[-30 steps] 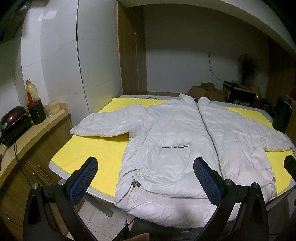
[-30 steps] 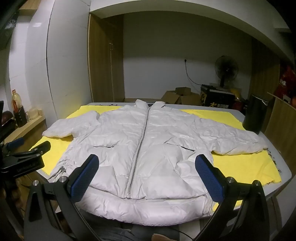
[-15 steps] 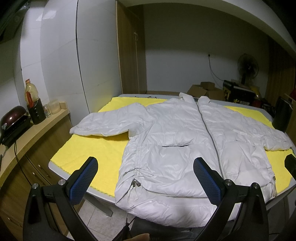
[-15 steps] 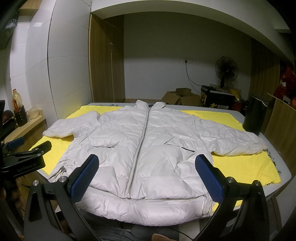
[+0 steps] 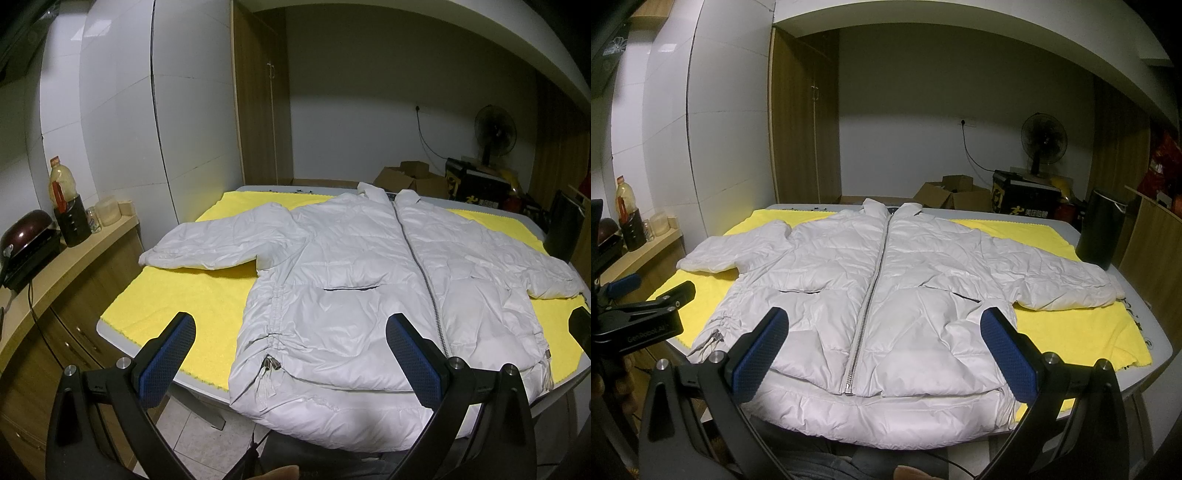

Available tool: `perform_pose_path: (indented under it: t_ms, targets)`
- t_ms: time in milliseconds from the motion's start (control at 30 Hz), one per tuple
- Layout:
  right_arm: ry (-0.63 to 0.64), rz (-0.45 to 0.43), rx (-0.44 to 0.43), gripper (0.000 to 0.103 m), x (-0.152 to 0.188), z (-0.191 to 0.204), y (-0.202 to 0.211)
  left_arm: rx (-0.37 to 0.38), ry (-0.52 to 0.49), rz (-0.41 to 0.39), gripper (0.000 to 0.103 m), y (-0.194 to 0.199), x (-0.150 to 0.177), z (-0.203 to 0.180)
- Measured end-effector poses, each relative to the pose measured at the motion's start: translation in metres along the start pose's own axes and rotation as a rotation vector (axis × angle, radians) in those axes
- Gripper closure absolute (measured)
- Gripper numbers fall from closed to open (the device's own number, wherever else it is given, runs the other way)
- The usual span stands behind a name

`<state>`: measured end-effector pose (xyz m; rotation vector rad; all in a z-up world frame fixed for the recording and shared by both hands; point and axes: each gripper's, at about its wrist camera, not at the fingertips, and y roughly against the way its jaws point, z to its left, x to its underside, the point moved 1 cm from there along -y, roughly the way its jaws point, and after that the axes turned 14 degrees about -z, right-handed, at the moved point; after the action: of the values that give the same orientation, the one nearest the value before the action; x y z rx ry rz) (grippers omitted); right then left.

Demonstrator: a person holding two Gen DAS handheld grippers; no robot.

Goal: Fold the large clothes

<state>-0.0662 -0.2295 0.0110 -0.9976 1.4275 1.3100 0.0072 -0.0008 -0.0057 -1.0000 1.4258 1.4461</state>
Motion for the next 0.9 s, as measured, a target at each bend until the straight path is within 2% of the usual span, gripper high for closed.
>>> perform_pose_path:
  t_ms: [267, 367, 500, 533, 600, 633, 700, 767, 833, 900]
  targets:
    - [-0.001, 0.001, 0.000, 0.000, 0.001, 0.000, 0.001, -0.008, -0.023, 0.031, 0.000, 0.000, 0.004, -0.002]
    - [0.001, 0.002, -0.002, 0.000, 0.001, 0.000, 0.001, 0.057, 0.035, 0.083, 0.000, -0.010, 0.007, 0.007]
    - [0.011, 0.008, -0.014, 0.000, 0.002, 0.001, 0.001, 0.224, 0.231, 0.197, 0.000, -0.040, 0.007, 0.039]
    - [0.012, 0.014, -0.023, 0.000, 0.001, 0.000, 0.000, 0.245, 0.277, 0.225, 0.000, -0.051, 0.005, 0.053]
    - [0.002, 0.032, -0.050, 0.000, -0.005, -0.007, -0.003, 0.288, 0.435, 0.300, 0.000, -0.083, 0.009, 0.093]
    - [0.001, 0.031, -0.052, 0.000, -0.009, -0.010, -0.004, 0.267, 0.467, 0.300, 0.000, -0.102, 0.009, 0.115]
    - [0.012, 0.019, -0.044, 0.000, -0.019, -0.018, -0.008, 0.228, 0.636, 0.342, 0.000, -0.140, 0.024, 0.165]
    - [0.024, 0.006, -0.033, 0.000, -0.027, -0.025, -0.014, 0.124, 0.718, 0.395, 0.000, -0.182, 0.041, 0.216]
    - [0.032, 0.007, -0.025, 0.000, -0.035, -0.030, -0.026, 0.079, 0.816, 0.456, 0.000, -0.219, 0.061, 0.258]
    - [0.034, 0.019, -0.021, 0.000, -0.041, -0.034, -0.039, 0.071, 0.911, 0.468, 0.000, -0.242, 0.073, 0.280]
